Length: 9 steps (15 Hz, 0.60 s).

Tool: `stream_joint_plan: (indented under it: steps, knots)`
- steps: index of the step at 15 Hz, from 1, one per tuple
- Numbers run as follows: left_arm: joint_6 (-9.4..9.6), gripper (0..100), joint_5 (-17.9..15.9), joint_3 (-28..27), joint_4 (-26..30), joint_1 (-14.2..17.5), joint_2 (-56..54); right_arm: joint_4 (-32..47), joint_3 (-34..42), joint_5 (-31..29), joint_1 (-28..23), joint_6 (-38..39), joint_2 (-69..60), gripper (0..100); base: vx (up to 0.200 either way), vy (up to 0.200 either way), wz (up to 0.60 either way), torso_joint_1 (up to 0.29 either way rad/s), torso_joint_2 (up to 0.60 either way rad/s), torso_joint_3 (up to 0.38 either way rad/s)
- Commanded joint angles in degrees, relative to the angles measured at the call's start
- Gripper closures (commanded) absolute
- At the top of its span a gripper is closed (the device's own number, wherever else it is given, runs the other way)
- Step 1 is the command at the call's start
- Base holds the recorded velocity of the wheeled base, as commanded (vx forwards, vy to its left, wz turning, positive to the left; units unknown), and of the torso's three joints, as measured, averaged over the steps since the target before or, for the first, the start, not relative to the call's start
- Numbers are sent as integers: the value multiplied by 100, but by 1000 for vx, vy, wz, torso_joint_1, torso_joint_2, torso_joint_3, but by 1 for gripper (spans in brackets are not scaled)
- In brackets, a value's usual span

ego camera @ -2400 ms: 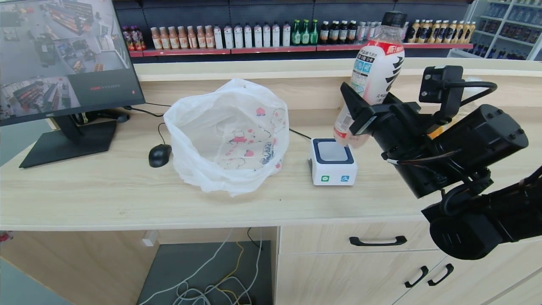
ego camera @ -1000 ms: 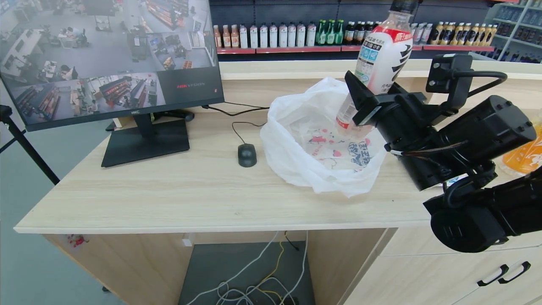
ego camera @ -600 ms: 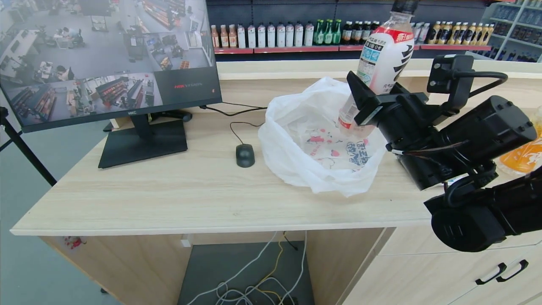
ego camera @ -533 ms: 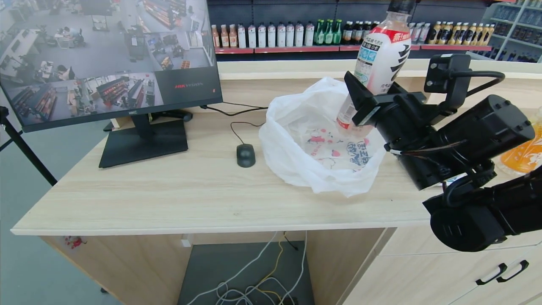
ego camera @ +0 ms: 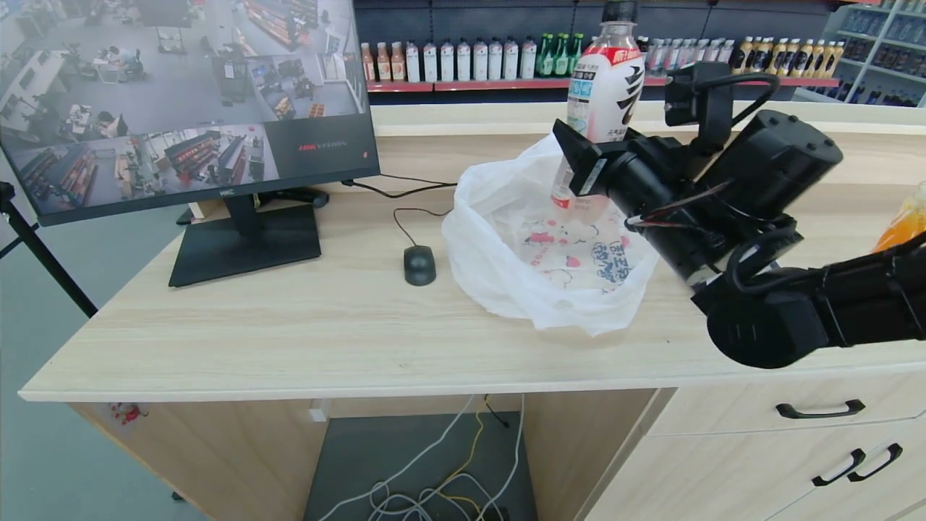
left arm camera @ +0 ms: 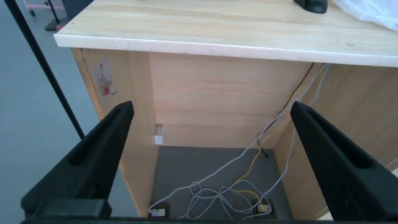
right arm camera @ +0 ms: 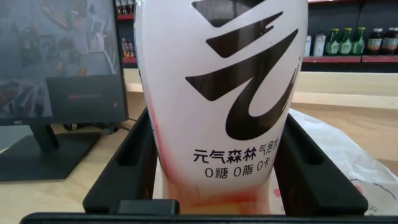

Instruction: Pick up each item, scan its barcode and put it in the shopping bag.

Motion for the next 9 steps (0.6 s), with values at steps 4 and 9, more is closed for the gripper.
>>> stream_joint_plan:
  steps: [4, 9]
  knots:
    - [0, 0, -1, 0, 0, 2, -2, 646, -1390, 12, -5, 12, 1060, 100, 0, 0, 0, 0, 0, 0]
    - [0, 0, 7, 0, 0, 2, -2, 672, -2110, -6, -128, 12, 1763, 100, 0, 0, 0, 0, 0, 0]
